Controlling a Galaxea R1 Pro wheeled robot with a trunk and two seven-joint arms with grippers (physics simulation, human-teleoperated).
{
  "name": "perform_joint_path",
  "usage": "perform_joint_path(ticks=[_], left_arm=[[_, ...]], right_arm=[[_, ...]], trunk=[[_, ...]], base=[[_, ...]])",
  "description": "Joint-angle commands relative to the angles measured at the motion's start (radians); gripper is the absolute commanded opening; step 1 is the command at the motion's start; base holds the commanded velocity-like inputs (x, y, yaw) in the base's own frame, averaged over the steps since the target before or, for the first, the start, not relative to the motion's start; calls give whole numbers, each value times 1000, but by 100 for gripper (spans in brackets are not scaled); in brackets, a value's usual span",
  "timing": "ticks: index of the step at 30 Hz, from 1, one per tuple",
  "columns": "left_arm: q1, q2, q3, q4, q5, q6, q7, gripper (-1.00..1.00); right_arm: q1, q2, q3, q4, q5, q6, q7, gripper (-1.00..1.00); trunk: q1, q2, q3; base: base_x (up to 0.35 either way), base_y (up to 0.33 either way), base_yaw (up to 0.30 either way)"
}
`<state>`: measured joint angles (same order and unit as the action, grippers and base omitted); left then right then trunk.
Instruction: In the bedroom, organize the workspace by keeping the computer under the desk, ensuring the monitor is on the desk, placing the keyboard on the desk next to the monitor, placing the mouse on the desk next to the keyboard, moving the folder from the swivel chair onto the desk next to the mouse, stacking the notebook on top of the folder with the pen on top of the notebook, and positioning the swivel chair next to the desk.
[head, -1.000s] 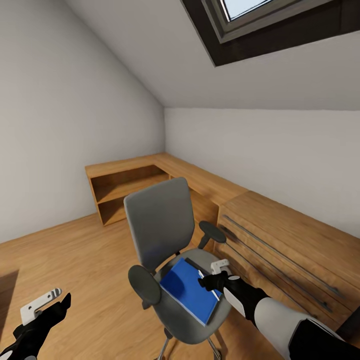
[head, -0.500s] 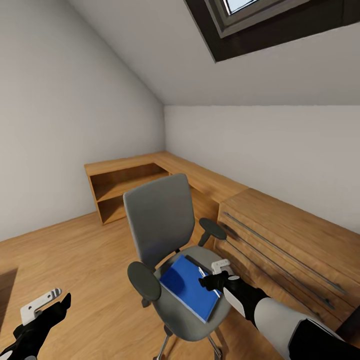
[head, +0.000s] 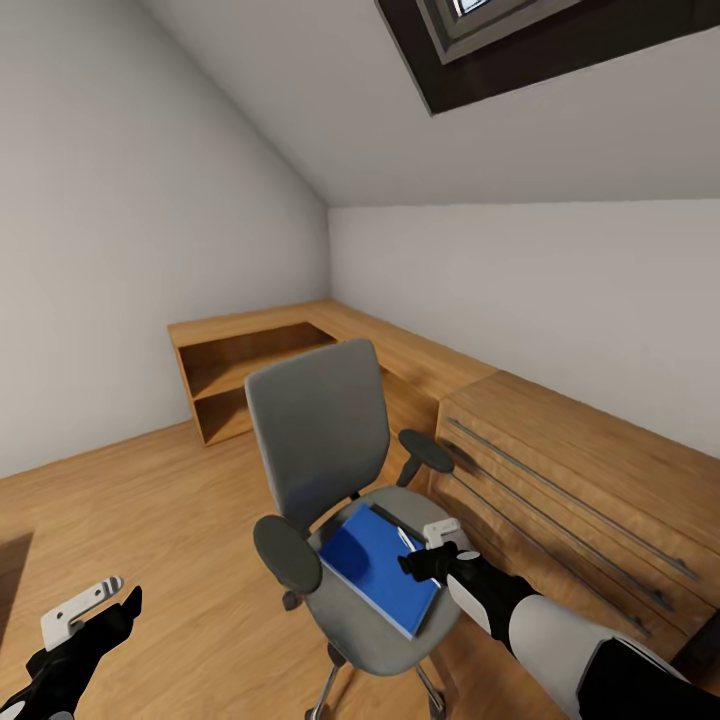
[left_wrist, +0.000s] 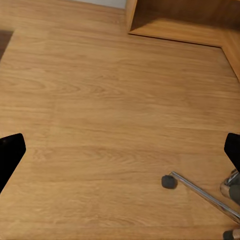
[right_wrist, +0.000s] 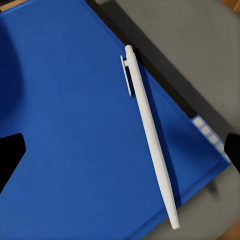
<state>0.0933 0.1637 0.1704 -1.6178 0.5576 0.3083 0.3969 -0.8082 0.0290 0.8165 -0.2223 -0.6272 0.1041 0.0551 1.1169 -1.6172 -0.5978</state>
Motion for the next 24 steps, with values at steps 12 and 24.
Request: perform_joint_path(ticks=[12, 24], left_arm=[[0, 0, 3, -2, 8, 3, 7, 100], [0, 1, 7, -1, 8, 2, 5, 100]], right_arm=[[-1, -1, 3, 0, -4, 3, 1, 100], [-1, -15, 1, 0, -6, 3, 8, 100]], trunk=[[15, -29, -13], [15, -29, -13]], base=[[0, 0, 0], [26, 0, 0]])
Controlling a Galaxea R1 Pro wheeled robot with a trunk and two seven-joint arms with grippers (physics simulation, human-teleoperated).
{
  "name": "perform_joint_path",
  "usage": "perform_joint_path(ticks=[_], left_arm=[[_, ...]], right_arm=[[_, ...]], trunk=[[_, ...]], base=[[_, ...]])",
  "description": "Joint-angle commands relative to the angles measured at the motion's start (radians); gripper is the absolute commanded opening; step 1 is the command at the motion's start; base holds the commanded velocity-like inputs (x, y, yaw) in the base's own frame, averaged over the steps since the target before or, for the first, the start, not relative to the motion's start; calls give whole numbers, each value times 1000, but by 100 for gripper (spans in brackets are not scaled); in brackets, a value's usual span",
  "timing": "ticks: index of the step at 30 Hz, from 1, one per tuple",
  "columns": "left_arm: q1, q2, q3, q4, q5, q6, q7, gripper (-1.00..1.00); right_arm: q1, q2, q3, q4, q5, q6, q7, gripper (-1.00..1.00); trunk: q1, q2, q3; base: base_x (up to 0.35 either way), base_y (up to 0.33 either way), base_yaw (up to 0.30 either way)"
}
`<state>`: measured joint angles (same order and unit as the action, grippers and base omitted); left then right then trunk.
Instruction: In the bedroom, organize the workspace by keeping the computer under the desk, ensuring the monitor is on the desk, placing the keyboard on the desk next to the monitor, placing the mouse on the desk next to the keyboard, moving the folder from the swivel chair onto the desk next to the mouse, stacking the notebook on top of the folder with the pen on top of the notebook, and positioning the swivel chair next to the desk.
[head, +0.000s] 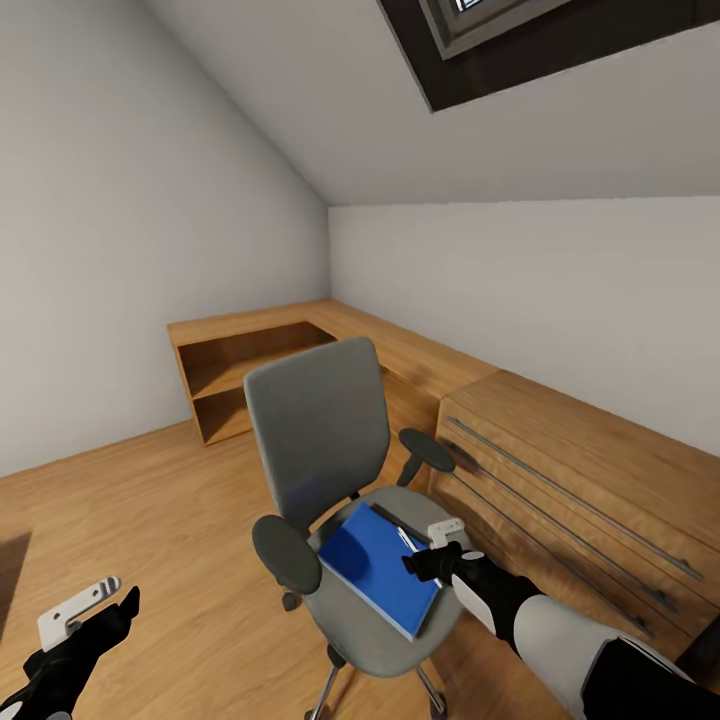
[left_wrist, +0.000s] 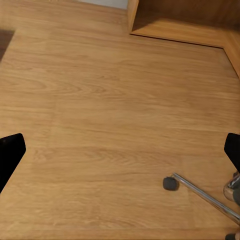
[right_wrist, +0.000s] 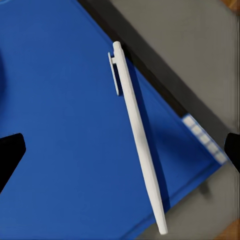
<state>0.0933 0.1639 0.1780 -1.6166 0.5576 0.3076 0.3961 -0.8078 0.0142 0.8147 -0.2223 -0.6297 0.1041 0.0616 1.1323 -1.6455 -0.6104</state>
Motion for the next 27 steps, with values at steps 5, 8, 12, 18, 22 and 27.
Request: perform_joint_path(ticks=[5, 8, 12, 18, 22, 27], left_arm=[[0, 0, 0, -2, 8, 2, 6, 100], [0, 0, 0, -2, 8, 2, 6, 100], [0, 1, 0, -2, 8, 2, 6, 100], [0, 2, 1, -3, 8, 2, 6, 100], [0, 2, 3, -3, 8, 2, 6, 100], [0, 1, 13, -3, 8, 2, 6, 100]], right_arm=[[-1, -12, 1, -1, -6, 3, 4, 100], [-1, -14, 0, -1, -7, 3, 4, 100], [-1, -14, 0, -2, -8, 3, 4, 100], [-1, -12, 0, -2, -10, 4, 17, 100], [-1, -14, -1, -2, -10, 5, 62, 100], [-1, -15, -3, -2, -10, 6, 81, 100]], trunk=[[0, 0, -1], [0, 0, -1], [0, 0, -1], [0, 0, -1], [0, 0, -1], [0, 0, -1]], base=[[10, 0, 0], [17, 0, 0], [113, 0, 0], [24, 0, 0], [2, 0, 0], [0, 0, 0]])
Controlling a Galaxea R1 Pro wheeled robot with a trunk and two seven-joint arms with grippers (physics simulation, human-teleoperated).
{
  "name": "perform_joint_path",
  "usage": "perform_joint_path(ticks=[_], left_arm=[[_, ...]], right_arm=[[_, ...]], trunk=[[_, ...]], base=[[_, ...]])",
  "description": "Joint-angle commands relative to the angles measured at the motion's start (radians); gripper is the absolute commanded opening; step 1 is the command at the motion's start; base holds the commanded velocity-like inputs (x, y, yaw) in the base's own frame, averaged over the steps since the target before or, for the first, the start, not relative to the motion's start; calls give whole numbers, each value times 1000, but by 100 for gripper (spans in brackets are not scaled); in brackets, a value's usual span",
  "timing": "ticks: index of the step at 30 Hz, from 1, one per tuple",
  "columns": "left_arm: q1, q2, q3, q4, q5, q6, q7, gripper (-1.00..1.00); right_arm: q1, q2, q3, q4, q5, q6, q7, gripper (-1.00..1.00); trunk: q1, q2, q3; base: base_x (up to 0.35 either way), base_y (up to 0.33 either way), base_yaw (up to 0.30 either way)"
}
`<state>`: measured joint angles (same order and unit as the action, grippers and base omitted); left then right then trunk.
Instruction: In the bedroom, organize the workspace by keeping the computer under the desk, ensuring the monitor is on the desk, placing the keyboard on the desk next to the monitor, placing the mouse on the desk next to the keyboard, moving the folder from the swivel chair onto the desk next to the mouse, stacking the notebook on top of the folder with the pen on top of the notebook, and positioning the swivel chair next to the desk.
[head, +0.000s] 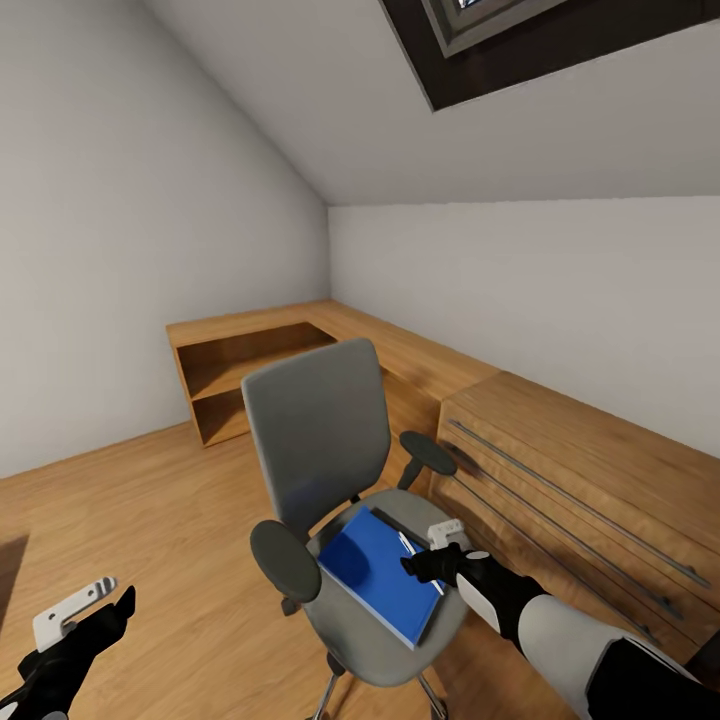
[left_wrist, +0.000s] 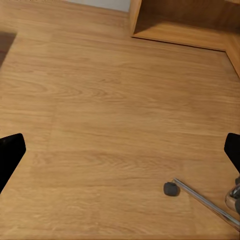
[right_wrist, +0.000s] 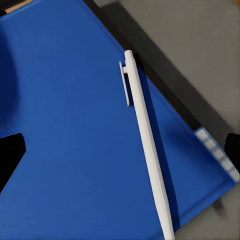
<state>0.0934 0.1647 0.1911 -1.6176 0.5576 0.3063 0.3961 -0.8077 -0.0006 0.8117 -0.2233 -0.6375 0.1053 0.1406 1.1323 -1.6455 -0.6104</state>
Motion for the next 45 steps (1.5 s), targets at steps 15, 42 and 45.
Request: perform_joint_path(ticks=[15, 42, 45], left_arm=[[0, 1, 4, -2, 8, 3, 6, 100], [0, -1, 5, -2, 8, 3, 7, 100], [0, -1, 4, -2, 8, 3, 7, 100]], right_arm=[[-1, 0, 1, -1, -2, 4, 4, 100], [-1, -19, 0, -1, -2, 5, -4, 100], [-1, -19, 0, -1, -2, 5, -4, 100]], trunk=[[46, -84, -38], [80, -147, -67], [92, -168, -76]], base=[[0, 0, 0], [0, 0, 0], [0, 0, 0]])
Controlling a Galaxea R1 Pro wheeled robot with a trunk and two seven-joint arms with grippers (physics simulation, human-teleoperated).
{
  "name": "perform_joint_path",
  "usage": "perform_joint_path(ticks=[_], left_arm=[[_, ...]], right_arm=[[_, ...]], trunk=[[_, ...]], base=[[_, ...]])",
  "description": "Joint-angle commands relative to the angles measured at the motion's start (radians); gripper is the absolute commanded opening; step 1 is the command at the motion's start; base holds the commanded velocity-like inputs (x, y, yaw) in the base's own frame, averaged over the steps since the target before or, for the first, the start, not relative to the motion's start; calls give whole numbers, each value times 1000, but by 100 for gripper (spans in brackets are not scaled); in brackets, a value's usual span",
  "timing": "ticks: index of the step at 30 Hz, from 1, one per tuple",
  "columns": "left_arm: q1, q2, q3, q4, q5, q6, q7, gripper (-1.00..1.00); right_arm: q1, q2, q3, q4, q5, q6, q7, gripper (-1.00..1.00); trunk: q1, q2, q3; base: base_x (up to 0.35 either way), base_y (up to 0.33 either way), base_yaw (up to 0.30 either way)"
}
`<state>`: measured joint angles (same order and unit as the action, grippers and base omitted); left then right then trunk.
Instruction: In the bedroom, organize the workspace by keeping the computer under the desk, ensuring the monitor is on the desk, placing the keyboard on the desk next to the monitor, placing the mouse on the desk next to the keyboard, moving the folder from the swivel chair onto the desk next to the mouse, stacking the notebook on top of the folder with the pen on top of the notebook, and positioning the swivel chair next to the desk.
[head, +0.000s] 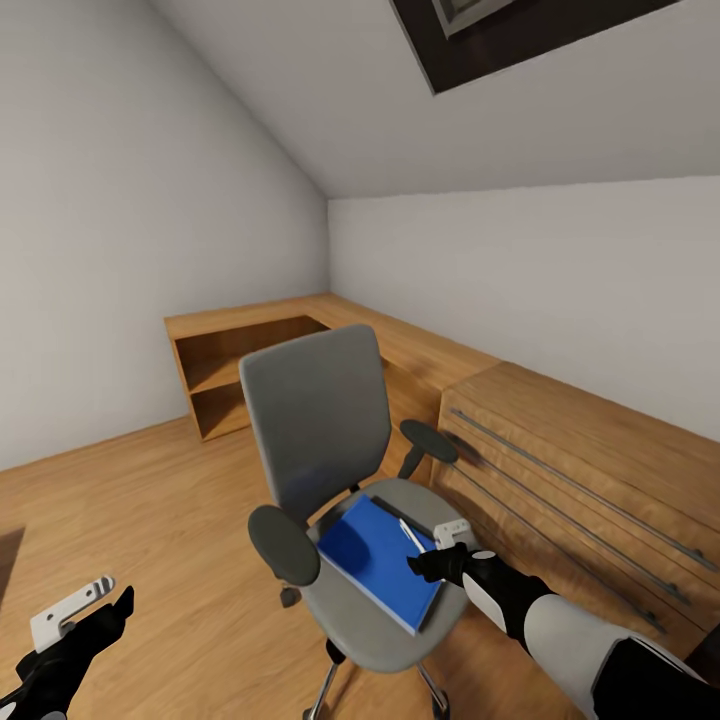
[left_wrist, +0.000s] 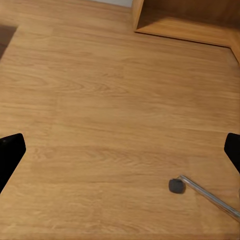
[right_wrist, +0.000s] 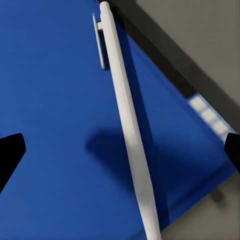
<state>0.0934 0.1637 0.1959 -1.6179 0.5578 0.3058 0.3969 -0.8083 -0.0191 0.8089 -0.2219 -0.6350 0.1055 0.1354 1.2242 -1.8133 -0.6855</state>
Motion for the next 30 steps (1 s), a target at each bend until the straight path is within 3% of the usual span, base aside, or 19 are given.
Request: perform_joint_path(ticks=[1, 10, 16, 30], left_arm=[[0, 0, -1, -2, 8, 3, 6, 100], [0, 1, 0, -2, 8, 3, 5, 100], [0, 0, -1, -2, 8, 3, 5, 100], [0, 0, -1, -2, 8, 4, 5, 100]], right_arm=[[0, -1, 3, -2, -5, 5, 1, 100], [0, -1, 3, -2, -5, 5, 2, 100], [0, -1, 3, -2, -5, 5, 3, 100], [-1, -1, 3, -3, -5, 5, 3, 100]], trunk=[[4, -8, -4], [4, -8, -4], [27, -50, -23], [31, -57, -26]], base=[[0, 0, 0], [0, 0, 0], [0, 0, 0], [0, 0, 0]])
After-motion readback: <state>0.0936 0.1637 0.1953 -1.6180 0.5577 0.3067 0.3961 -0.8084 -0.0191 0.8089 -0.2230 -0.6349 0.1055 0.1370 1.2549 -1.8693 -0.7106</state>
